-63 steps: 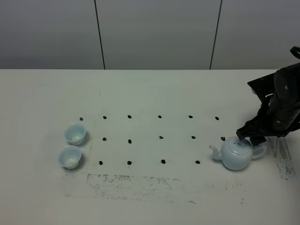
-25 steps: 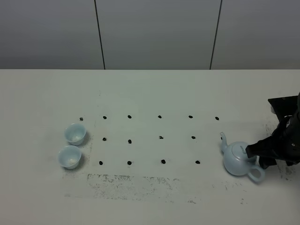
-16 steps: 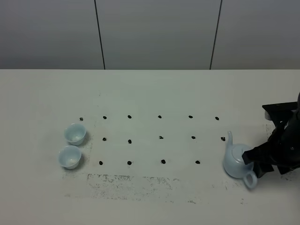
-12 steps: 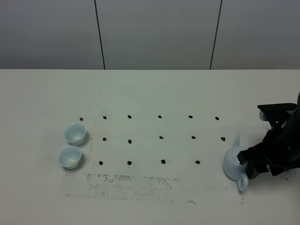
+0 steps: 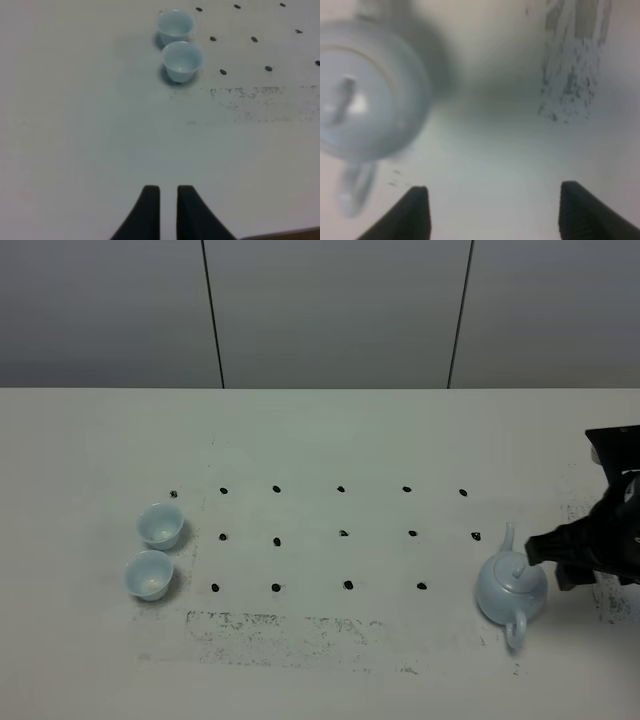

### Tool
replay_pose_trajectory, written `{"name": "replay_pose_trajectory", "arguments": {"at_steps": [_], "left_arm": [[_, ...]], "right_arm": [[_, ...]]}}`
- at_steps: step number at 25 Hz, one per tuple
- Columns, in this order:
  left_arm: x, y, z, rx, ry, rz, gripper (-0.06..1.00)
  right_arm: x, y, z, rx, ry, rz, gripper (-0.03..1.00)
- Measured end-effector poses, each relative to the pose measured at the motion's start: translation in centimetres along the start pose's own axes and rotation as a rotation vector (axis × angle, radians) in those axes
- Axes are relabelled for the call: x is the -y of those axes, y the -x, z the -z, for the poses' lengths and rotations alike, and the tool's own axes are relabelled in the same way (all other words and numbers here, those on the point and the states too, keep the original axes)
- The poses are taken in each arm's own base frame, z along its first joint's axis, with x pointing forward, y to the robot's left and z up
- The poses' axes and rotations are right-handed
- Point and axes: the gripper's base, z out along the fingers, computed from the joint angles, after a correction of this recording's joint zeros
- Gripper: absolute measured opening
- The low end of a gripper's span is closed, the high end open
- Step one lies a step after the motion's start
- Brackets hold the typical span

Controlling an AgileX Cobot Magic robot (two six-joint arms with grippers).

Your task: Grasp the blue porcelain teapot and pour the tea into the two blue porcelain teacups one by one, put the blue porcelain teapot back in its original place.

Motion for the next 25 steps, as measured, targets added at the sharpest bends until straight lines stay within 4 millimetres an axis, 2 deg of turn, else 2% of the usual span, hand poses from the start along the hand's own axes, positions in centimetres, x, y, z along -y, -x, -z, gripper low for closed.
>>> {"name": "replay_pose_trajectory", "arguments": {"at_steps": [4,7,16,25], "left_arm": [[0.0,0.0,0.0,-0.001,0.000,0.000,0.11],[0.0,0.0,0.0,0.000,0.000,0.000,0.11],[0.0,0.0,0.0,0.000,0.000,0.000,0.11],[0.0,0.0,0.0,0.000,0.000,0.000,0.11]], "right_arm": [[-3.0,-0.3,0.7,0.056,0.073,-0.060,0.53],[-4.2,-0.6,0.3,0.028,0.119,-0.089,0.53],[-4.2,-0.6,-3.1,-0.097,0.044,-0.079,0.53],[-3.4,-0.9,-4.0,-0.150,-0.058,-0.017,0.53]]}}
